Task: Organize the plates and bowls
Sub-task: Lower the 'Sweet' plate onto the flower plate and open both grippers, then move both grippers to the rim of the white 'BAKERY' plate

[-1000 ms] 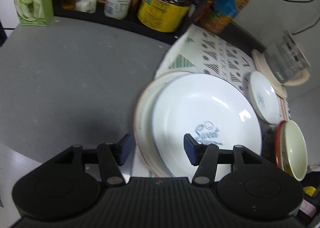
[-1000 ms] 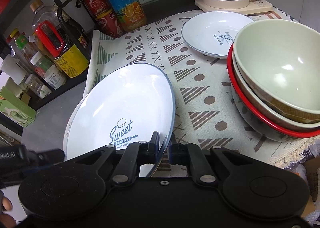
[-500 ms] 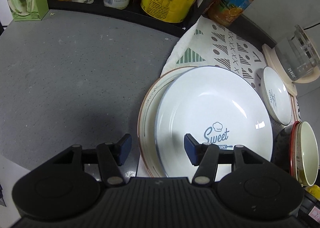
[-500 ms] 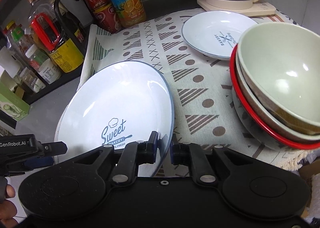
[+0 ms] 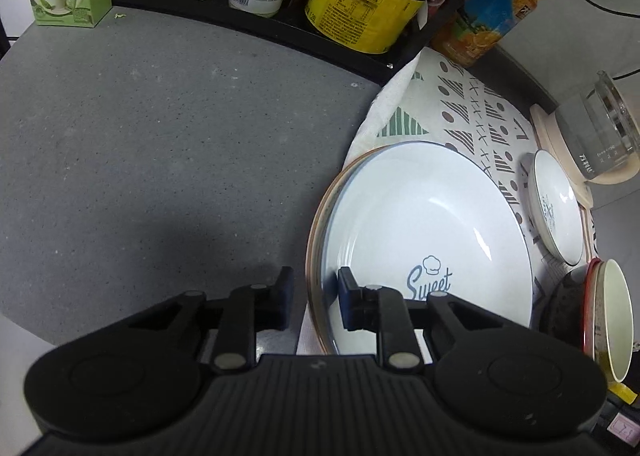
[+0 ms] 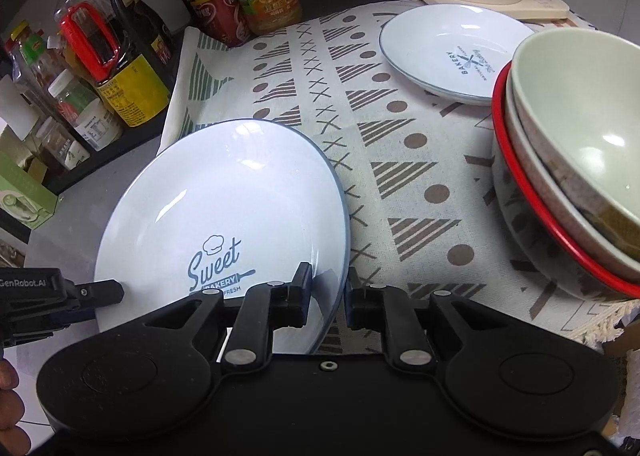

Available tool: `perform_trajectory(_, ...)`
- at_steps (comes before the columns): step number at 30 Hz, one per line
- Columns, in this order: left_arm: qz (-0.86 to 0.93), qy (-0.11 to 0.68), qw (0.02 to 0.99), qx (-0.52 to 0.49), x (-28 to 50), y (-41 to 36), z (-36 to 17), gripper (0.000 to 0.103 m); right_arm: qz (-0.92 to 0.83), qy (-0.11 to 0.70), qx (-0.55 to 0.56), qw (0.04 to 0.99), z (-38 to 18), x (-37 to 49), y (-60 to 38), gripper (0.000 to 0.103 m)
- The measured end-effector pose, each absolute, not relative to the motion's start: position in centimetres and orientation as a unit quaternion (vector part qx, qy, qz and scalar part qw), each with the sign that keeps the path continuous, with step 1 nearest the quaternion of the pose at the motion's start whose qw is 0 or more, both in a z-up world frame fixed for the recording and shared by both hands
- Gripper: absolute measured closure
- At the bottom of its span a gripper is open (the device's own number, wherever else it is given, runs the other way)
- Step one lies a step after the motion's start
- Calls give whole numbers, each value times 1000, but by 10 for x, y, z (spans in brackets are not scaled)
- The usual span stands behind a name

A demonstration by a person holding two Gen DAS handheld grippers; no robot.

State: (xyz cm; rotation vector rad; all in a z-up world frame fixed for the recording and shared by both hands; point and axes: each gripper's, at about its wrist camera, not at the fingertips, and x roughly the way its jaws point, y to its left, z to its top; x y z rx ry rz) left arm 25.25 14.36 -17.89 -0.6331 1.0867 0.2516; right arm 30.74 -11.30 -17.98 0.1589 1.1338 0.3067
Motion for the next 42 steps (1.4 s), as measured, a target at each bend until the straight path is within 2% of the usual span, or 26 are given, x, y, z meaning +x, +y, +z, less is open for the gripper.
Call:
perform_trajectory(9,123,516,801,-279,254,146,-171,78,136,542,63,827,-177,308,-107,82)
perform_trajectory(11,122,514,804,-274,253,146,-165,74,131,543,67,827,-172,308,-107,73)
perform_trajectory(13,121,513,805,-271,253,145,-159,60,131,532,69,834,-163,307,-107,58)
perform_trajectory(16,121,504,812,-270,251,143,-148,41,131,514,66,845,-150,306,-106,43)
perform_trajectory(17,122,498,815,-269,248,143,-144,38,134,509,67,847,-145,305,-106,41)
perform_trajectory(19,129,490,822,-260,244,141,-137,25,140,499,70,852,-137,302,-106,23)
perform_trajectory(21,133,486,827,-250,241,138,-132,22,140,486,70,860,-130,298,-107,13)
perform_trajectory(27,134,490,831,-227,233,132,-122,22,137,471,82,868,-119,287,-113,4)
perform_trajectory(42,98,466,846,-240,230,108,-102,22,139,439,71,885,-84,270,-128,1)
